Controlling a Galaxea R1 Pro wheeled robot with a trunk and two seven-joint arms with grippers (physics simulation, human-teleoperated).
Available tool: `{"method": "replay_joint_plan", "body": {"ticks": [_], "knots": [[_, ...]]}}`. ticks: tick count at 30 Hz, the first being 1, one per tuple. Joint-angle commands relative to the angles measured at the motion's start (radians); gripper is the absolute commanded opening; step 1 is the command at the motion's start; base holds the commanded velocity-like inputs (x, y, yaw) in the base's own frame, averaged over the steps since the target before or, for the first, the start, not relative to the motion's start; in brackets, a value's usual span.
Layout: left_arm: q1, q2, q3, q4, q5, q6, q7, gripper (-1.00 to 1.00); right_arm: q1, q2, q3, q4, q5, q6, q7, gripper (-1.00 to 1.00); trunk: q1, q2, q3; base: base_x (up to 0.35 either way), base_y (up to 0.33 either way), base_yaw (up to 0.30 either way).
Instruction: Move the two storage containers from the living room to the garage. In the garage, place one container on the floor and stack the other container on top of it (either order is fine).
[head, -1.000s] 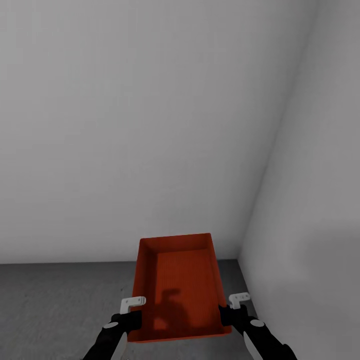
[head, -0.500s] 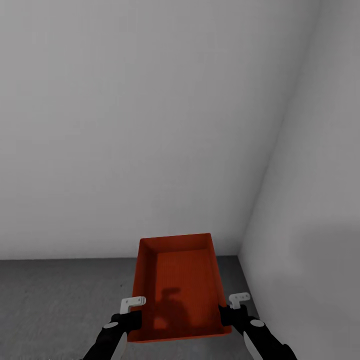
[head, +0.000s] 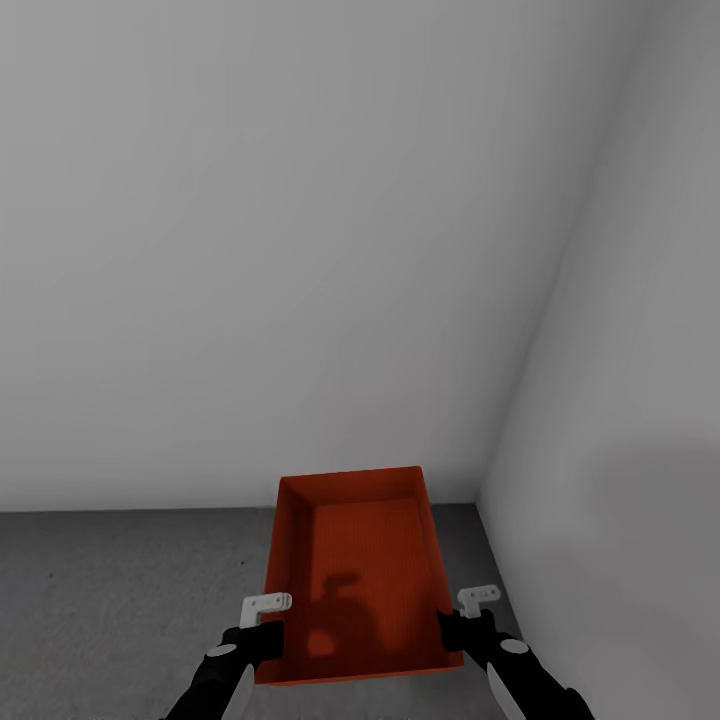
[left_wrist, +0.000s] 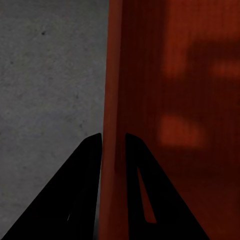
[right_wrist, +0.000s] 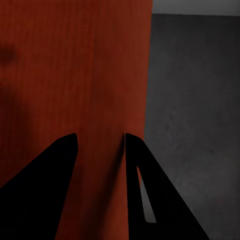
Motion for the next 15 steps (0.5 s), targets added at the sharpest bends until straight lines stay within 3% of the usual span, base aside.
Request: {"method": "replay_joint_plan", "body": {"ticks": [1,15], "knots": [[0.000,0.020,-0.003,-0.003,-0.040,-0.041,0.040,-1.00,-0.001,-0.001,-0.005,0.001,-0.038,0.004,0.058,-1.00,0.004,-0.008,-0.006,0.000,0.000,0.000],[0.000,0.020,-0.003,-0.003,-0.040,-0.041,0.040,-1.00,-0.001,-0.001,-0.005,0.001,-0.037,0.004,0.058,-1.00,0.058,-0.106,-0.073,0.000,0.000,0.000]]}}
